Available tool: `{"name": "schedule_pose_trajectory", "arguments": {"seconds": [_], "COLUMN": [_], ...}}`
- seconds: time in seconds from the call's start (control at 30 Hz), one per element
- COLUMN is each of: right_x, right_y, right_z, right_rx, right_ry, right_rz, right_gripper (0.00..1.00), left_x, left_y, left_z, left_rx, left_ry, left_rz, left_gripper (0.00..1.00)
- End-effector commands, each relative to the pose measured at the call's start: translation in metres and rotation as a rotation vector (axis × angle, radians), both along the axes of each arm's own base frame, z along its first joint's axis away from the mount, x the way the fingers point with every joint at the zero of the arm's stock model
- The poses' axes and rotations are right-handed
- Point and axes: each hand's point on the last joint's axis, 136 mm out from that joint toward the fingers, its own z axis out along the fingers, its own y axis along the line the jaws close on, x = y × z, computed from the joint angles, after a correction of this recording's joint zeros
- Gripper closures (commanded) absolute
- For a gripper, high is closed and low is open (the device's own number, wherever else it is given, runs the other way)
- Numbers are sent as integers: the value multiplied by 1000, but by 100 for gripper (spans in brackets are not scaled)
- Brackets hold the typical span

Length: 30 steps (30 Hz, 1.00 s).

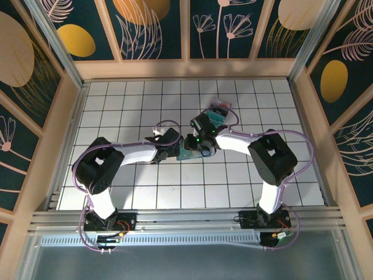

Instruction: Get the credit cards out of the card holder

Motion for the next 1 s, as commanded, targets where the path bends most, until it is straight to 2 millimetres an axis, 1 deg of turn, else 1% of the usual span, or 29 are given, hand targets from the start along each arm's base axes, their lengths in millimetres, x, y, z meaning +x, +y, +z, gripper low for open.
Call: {"name": "schedule_pose_trajectory", "arguments": {"seconds": [0.0, 0.13, 0.3, 0.43, 0.63, 0.73, 0.83, 0.97], "right_x": [1, 1, 0, -2, -3, -4, -6, -4], "right_y": [-3, -7, -9, -6, -6, -2, 2, 8], "right_z": [-5, -9, -16, -20, -24, -21, -13, 3], "right_rx": [-18, -21, -9, 19, 43, 89, 154, 252], "right_ry": [13, 22, 45, 60, 76, 84, 90, 78], "right_rz": [4, -4, -9, -2, -2, 8, 21, 36], "right_gripper": [75, 73, 73, 73, 73, 73, 75, 76], "left_x": [1, -1, 1, 1, -1, -1, -2, -2], "left_y": [-1, 1, -1, 0, 1, 1, 2, 2], "left_z": [2, -3, -2, 0, -4, -5, -7, -10], "left_rx": [-11, -5, -8, -3, 3, 5, 10, 15], "left_ry": [-3, 10, 6, 3, 14, 14, 20, 25], "left_rz": [-4, 1, -1, -2, -1, -3, -4, -4], "left_gripper": [1, 1, 1, 1, 1, 1, 1, 1]}}
